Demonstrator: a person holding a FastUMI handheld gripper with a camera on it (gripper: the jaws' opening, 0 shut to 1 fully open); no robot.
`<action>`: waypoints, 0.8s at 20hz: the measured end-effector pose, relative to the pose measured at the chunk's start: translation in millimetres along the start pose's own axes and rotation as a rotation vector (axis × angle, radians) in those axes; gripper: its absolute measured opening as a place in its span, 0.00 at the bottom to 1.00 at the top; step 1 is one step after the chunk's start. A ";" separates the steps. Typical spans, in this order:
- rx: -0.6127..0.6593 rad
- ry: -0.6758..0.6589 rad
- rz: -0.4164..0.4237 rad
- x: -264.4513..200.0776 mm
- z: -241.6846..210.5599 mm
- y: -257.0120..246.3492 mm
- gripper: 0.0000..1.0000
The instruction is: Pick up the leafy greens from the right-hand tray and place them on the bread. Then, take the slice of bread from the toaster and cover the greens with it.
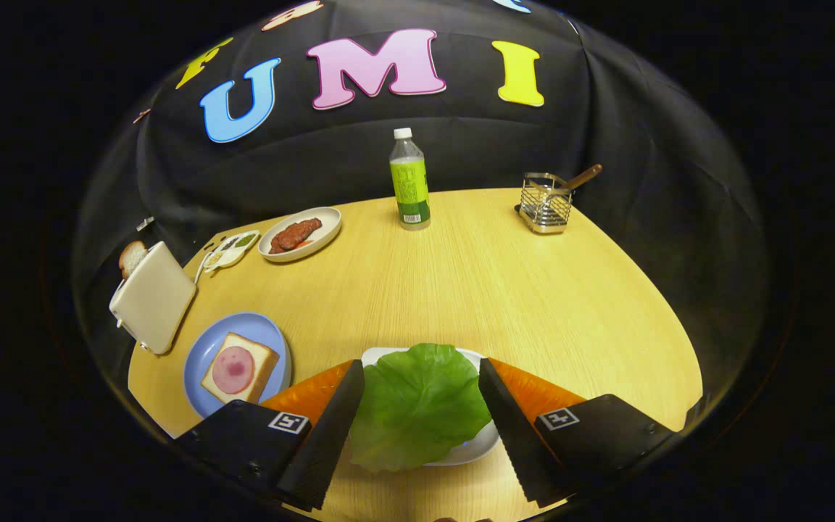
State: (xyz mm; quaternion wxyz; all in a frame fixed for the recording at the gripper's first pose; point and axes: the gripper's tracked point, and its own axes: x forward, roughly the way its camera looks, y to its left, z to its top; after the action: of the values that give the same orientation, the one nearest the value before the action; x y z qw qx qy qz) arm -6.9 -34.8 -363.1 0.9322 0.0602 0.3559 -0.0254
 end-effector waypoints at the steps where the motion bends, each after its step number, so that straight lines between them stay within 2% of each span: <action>1: 0.000 0.019 -0.011 5.4 -7.9 -2.0 0.98; 7: -0.034 0.147 -0.037 28.0 -49.3 -2.0 0.99; 11: -0.076 0.158 -0.036 32.0 -50.2 3.7 0.99; 12: -0.082 0.155 -0.041 32.1 -47.8 3.5 0.96; 13: -0.087 0.169 -0.026 34.2 -51.5 9.6 0.88; 14: -0.098 0.165 -0.028 34.4 -49.1 9.7 0.84; 16: -0.107 0.178 -0.009 33.0 -50.2 14.9 0.65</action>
State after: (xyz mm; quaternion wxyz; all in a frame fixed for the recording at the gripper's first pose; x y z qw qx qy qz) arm -14.1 -13.6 -420.9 0.8987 0.0108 0.4384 -0.0050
